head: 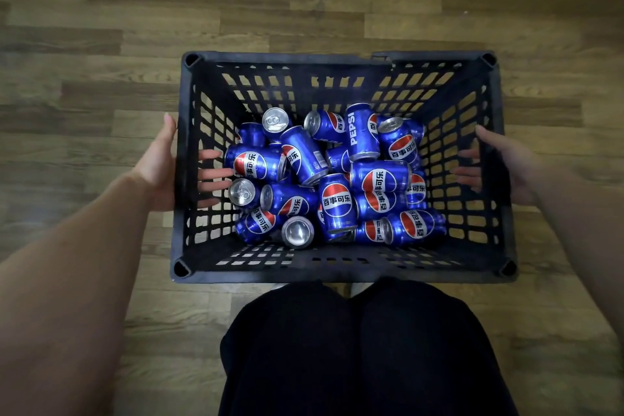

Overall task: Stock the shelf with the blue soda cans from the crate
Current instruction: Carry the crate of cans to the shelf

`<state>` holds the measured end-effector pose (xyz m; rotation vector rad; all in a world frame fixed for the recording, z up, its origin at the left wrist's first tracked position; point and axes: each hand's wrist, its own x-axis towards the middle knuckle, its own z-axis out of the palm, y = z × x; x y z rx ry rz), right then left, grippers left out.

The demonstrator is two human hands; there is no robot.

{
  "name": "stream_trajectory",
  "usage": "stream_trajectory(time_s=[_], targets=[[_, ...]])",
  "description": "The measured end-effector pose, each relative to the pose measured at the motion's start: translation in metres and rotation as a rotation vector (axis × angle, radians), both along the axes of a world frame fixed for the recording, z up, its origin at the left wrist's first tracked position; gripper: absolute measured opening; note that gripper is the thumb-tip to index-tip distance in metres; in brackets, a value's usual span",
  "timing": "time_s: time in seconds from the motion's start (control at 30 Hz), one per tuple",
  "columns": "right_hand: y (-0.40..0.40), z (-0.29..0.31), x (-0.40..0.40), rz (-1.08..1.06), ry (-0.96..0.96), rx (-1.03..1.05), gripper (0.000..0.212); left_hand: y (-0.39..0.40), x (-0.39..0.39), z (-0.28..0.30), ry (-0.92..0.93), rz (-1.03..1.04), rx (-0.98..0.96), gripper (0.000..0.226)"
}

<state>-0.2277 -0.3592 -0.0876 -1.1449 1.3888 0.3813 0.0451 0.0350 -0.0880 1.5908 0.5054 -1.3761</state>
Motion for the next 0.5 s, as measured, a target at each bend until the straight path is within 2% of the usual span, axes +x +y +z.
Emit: stream_trajectory(time_s=[0.23,0.4,0.5], targets=[[-0.01,-0.008,0.006,0.096,0.065,0.072,0.062,0.001,0.004,-0.007,0.055,-0.007,-0.05,0.106],[-0.007,-0.008,0.009,0.098,0.123,0.013,0.072,0.0,0.002,-0.007,0.049,-0.004,-0.046,0.104],[-0.006,-0.007,0.012,0.075,0.137,-0.017,0.069,0.0,0.003,-0.006,0.046,0.003,-0.04,0.105]])
